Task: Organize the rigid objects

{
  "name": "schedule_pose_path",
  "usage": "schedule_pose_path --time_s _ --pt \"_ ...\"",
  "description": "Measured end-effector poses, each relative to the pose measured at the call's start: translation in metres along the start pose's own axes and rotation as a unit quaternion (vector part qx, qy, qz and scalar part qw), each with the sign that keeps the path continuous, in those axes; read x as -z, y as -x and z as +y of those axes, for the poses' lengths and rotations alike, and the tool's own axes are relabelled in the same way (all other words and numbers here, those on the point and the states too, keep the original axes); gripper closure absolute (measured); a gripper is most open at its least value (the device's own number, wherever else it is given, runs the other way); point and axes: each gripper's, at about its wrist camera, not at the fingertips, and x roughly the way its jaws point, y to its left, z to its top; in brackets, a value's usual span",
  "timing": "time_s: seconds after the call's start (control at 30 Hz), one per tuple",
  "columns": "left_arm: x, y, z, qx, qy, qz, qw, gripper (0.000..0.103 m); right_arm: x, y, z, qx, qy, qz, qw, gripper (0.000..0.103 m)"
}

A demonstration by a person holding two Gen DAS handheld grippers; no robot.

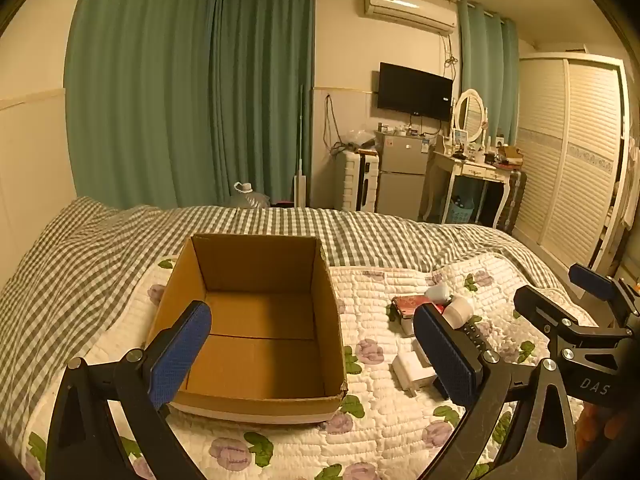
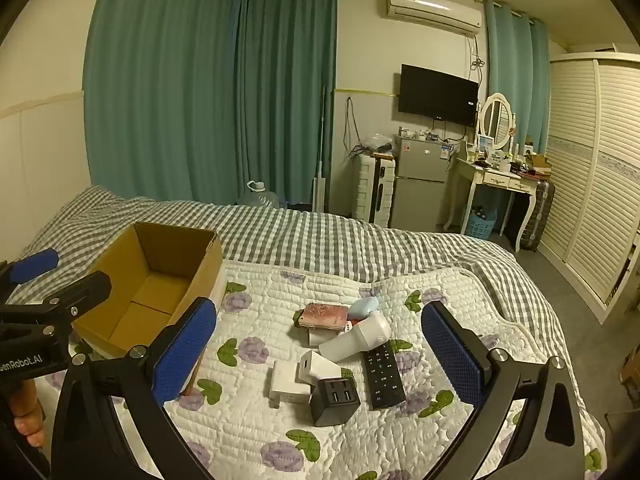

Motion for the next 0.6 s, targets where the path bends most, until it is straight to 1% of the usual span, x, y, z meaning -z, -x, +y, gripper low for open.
schedule_pose_path --time_s 0.07,0.1,0.6 --pt "0.0003 0.0002 -0.0001 -0.001 -0.001 -0.001 1.0000 0.000 0.0002 0.0003 0.0002 -0.001 -0.002 -0.001 1.000 0.000" --pt "-0.0001 -0.0009 -0.0006 -0.001 -0.003 0.007 1.0000 0.000 0.0003 0.0004 0.0003 -0.002 -0.002 0.000 1.000 0.000" --pt "0.0013 0.0011 0.0012 -0.004 -0.004 -0.003 1.0000 0.000 0.0011 -0.0002 0.0023 -0.002 -0.003 0.004 1.000 0.000"
